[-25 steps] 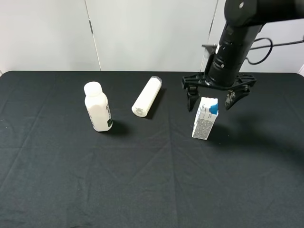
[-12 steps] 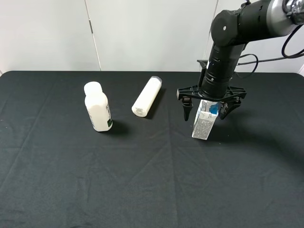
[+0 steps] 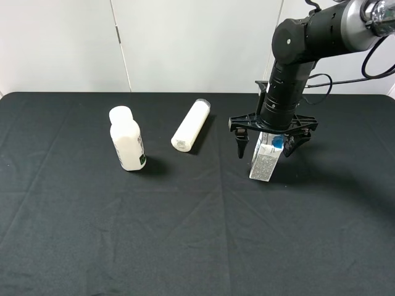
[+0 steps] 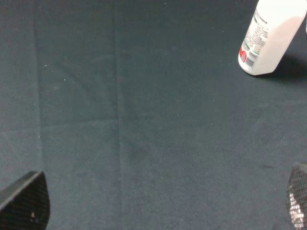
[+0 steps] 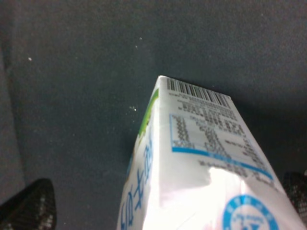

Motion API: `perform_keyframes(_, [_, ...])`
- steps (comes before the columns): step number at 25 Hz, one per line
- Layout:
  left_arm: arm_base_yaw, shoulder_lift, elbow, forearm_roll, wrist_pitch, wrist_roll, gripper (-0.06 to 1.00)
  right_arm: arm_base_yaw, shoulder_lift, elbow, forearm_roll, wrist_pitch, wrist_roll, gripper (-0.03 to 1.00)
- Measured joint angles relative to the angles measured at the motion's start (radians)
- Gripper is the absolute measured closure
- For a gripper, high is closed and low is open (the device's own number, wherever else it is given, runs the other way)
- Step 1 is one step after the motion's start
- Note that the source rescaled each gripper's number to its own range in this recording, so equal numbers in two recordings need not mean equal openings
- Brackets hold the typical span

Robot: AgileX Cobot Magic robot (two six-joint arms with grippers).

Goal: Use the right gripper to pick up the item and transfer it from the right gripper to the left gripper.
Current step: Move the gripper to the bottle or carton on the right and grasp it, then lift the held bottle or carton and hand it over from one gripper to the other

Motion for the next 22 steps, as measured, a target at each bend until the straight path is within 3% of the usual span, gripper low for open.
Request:
perform_keyframes(5, [0.0, 0.0, 0.0, 0.0, 0.0, 0.0, -0.03, 0.0, 0.001, 0.0, 0.0, 0.0, 0.0, -0.02])
perform_keyframes(6, [0.0, 0.0, 0.0, 0.0, 0.0, 0.0, -0.03, 0.0, 0.001, 0.0, -0.001, 0.0, 0.0, 0.07])
perform_keyframes(7, [0.0, 0.0, 0.0, 0.0, 0.0, 0.0, -0.03, 0.0, 0.001, 0.0, -0.002, 0.0, 0.0, 0.21])
perform_keyframes(10, [0.0, 0.0, 0.0, 0.001, 0.0, 0.0, -0.03, 0.0, 0.001, -0.001, -0.007, -0.001, 0.003, 0.97])
perform_keyframes(11, [0.0, 0.0, 0.0, 0.001, 0.0, 0.0, -0.03, 0.0, 0.001, -0.001, -0.007, -0.001, 0.003, 0.89])
perform_keyframes(22, [0.0, 0.0, 0.0, 0.001, 0.0, 0.0, -0.03, 0.0, 0.001, -0.015, -0.006, 0.033, 0.003, 0.91])
